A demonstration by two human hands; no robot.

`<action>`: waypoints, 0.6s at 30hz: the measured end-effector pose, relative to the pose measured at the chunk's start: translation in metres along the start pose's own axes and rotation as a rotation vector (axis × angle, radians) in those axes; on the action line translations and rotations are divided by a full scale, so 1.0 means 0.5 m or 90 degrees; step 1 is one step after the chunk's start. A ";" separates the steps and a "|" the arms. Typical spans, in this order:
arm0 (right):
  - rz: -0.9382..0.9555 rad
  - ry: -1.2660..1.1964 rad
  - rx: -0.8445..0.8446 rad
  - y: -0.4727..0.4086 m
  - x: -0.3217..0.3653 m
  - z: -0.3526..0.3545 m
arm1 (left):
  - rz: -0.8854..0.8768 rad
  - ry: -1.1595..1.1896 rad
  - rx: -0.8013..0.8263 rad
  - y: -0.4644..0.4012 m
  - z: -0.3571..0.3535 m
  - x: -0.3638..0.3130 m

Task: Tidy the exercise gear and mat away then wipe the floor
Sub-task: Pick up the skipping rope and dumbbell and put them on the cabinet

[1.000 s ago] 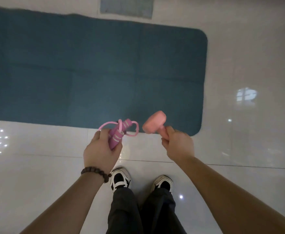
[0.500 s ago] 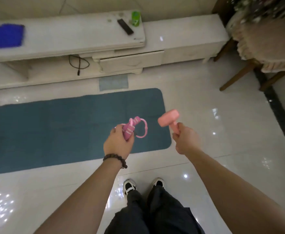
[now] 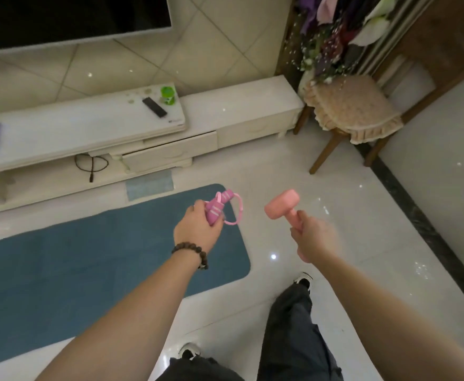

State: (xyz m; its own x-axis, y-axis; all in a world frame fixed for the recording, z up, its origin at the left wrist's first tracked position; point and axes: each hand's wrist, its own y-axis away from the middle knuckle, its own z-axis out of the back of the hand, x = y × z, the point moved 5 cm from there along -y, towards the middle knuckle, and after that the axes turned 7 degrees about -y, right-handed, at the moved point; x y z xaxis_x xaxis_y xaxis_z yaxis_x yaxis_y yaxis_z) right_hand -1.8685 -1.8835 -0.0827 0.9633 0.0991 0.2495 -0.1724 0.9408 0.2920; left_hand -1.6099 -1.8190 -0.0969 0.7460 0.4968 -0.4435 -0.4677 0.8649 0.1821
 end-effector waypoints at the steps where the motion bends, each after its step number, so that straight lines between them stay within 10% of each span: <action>1: -0.005 -0.013 -0.001 -0.030 -0.025 0.008 | 0.001 -0.003 -0.003 -0.021 -0.013 -0.029; 18: 0.098 0.009 0.025 -0.569 -0.309 0.238 | 0.160 0.050 -0.080 -0.341 -0.141 -0.493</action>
State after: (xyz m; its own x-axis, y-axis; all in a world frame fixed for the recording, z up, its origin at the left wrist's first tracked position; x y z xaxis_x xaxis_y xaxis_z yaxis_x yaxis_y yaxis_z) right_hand -1.9930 -2.2048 -0.0946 0.9275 0.2457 0.2817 -0.3259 0.9006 0.2875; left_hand -1.7477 -2.0939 -0.0806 0.5631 0.6829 -0.4654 -0.6914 0.6978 0.1872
